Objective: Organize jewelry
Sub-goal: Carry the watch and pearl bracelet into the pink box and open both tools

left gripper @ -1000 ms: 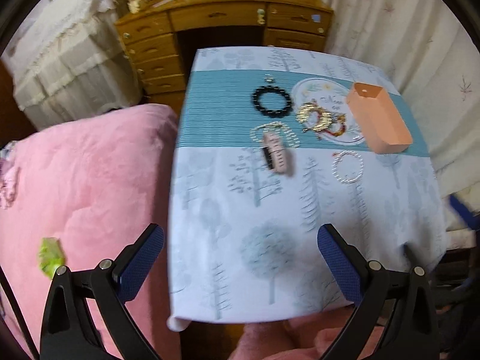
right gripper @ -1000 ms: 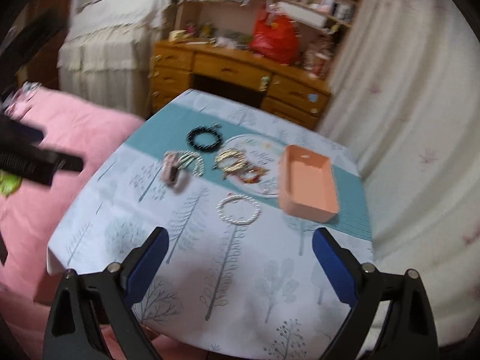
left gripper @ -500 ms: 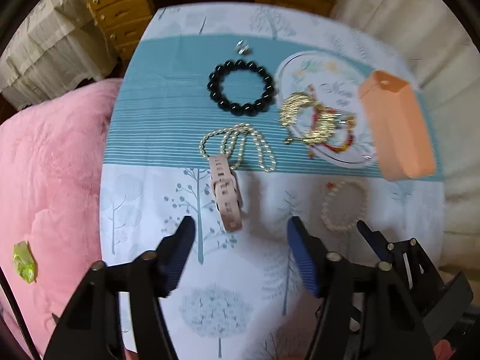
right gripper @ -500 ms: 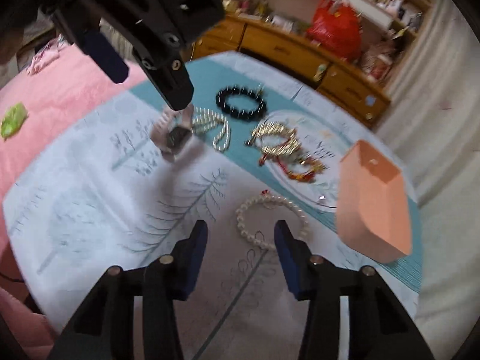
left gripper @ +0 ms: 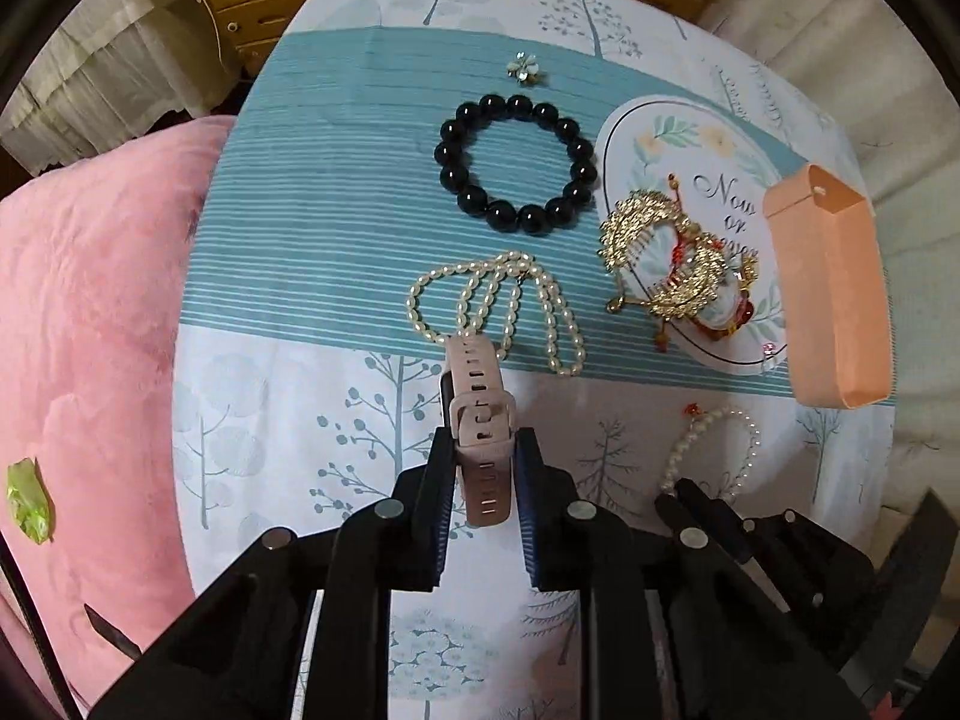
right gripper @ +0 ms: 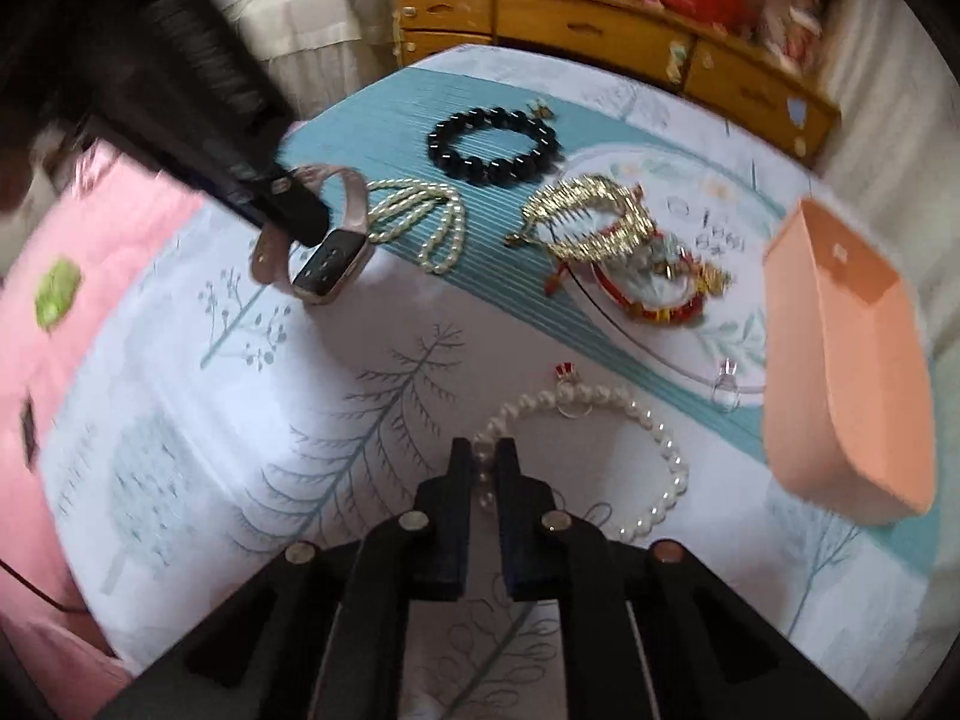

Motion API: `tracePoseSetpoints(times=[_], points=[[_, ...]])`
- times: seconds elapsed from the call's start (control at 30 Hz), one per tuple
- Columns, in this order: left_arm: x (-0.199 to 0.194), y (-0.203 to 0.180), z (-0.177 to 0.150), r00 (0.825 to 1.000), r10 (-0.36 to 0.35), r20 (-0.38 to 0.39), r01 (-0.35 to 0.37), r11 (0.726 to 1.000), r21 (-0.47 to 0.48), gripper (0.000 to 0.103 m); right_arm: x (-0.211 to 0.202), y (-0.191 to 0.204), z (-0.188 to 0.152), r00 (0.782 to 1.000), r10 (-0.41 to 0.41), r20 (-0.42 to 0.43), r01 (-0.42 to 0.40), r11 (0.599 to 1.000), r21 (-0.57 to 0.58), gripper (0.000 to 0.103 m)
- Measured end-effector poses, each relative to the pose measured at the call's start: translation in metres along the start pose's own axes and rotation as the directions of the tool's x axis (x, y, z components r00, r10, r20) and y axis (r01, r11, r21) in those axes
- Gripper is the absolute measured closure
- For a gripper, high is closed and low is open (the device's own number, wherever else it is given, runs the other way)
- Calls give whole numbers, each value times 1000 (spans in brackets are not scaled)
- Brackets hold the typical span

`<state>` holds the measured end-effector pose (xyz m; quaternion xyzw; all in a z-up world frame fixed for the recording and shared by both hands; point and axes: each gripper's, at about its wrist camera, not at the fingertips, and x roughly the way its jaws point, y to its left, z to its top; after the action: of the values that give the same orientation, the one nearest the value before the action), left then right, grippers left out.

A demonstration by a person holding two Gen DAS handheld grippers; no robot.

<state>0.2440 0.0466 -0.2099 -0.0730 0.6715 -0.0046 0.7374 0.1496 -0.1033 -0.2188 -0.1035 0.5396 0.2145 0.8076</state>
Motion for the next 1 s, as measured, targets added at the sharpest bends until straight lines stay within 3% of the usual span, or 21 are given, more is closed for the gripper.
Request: tracePoseSetpoints(times=[0.13,0.2,0.47,0.67,0.83,1.0], points=[[-19,3,-4,999,-38,27,38,999,24,86,-14,-17,3,993,116,35,-120,977,175,96],[-36,4,-7,997,-58,47,56,997,45,86,-27,-22,5,989,129,73,-143,961,235,96],[-102,-6,-22,983,-137,123,116,980,161,86,-88,-28,19,972,64,226,-145,919,366,96],[-139,-22,-28,971,-194,139,158,959,234,86,-146,-31,22,935,-13,356,-138,908,396,96],[-158,-48,-30,961,-239,140,194,941,276,86,-185,-42,19,909,-61,413,-123,906,406,96],[-173,-86,-27,950,-258,178,195,931,307,86,-206,-64,18,896,-73,437,-120,910,398,96]])
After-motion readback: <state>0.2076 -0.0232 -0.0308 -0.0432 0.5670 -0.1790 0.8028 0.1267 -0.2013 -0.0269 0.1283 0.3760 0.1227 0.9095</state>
